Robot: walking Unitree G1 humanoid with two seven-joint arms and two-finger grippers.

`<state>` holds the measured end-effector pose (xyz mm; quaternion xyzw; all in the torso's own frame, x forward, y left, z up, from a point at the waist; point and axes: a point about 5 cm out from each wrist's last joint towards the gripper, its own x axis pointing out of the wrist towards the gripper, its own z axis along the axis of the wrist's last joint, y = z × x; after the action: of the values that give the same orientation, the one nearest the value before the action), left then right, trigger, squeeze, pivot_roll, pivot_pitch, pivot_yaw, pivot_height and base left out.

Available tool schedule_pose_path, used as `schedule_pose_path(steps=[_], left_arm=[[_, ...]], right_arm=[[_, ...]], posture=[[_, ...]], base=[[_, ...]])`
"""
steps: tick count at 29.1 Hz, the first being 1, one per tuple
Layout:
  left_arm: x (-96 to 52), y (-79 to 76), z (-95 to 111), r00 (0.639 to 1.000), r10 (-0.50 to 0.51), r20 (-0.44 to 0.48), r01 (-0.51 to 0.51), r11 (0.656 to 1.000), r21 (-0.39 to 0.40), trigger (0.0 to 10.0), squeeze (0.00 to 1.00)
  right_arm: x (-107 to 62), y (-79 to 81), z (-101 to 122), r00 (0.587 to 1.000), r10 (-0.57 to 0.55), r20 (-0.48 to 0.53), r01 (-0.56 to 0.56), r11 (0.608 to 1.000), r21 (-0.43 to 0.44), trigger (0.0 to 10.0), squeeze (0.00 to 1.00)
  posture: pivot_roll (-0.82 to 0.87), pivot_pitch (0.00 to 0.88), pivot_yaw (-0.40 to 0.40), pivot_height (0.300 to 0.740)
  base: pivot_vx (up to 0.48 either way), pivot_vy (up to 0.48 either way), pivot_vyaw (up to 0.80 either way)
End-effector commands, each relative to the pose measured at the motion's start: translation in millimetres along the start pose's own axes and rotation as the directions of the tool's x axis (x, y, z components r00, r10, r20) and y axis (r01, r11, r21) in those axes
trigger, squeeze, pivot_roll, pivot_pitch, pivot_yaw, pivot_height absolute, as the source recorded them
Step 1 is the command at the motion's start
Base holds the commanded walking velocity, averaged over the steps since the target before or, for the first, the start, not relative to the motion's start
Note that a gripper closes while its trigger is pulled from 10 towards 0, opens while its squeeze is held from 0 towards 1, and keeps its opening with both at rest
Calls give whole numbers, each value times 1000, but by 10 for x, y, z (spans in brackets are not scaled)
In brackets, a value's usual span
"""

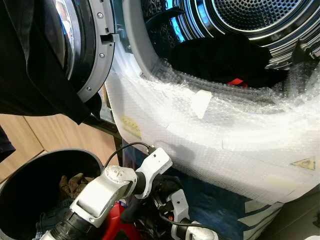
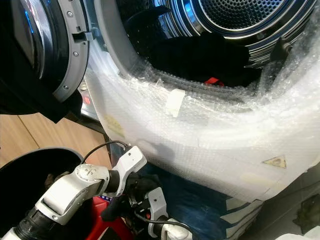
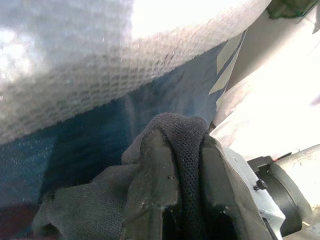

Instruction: Clothes washing

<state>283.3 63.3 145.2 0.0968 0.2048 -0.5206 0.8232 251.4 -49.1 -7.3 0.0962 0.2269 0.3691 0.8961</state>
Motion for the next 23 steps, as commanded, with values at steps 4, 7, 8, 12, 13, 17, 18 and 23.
schedule_pose_path(steps=[4,7,8,12,13,17,18,23], left_arm=[[16,-90,213,996,-53,77,49,998,46,0,0],[12,-94,225,995,-57,81,53,997,50,0,0],[10,-93,228,995,-57,82,53,997,50,0,0],[16,-68,233,995,-48,85,44,998,45,0,0],[19,-61,234,995,-44,84,41,998,46,0,0],[20,-66,237,995,-46,85,42,998,47,0,0],[10,-79,227,995,-53,80,49,998,51,0,0],[-38,-72,168,997,-43,58,40,998,52,0,0]], right_arm=[[12,40,-45,1000,19,-11,-19,1000,11,0,0],[11,44,-46,1000,21,-6,-21,1000,12,0,0],[11,44,-47,1000,20,-5,-20,1000,12,0,0],[3,27,-44,1000,15,-8,-15,1000,-8,0,0],[1,26,-32,1000,20,4,-20,1000,-2,0,0],[-3,21,-2,999,28,29,-28,1000,11,0,0],[-2,21,2,999,29,29,-30,999,14,0,0],[5,67,18,996,64,55,-66,998,25,0,0]], posture=[[16,0,44,740],[16,0,43,740],[16,0,43,740],[23,0,39,740],[23,0,39,740],[15,0,43,740],[11,0,48,740],[21,0,47,740]], base=[[0,0,0],[0,0,0],[0,0,0],[0,0,0],[0,0,0],[0,0,0],[0,0,0],[0,0,0]])
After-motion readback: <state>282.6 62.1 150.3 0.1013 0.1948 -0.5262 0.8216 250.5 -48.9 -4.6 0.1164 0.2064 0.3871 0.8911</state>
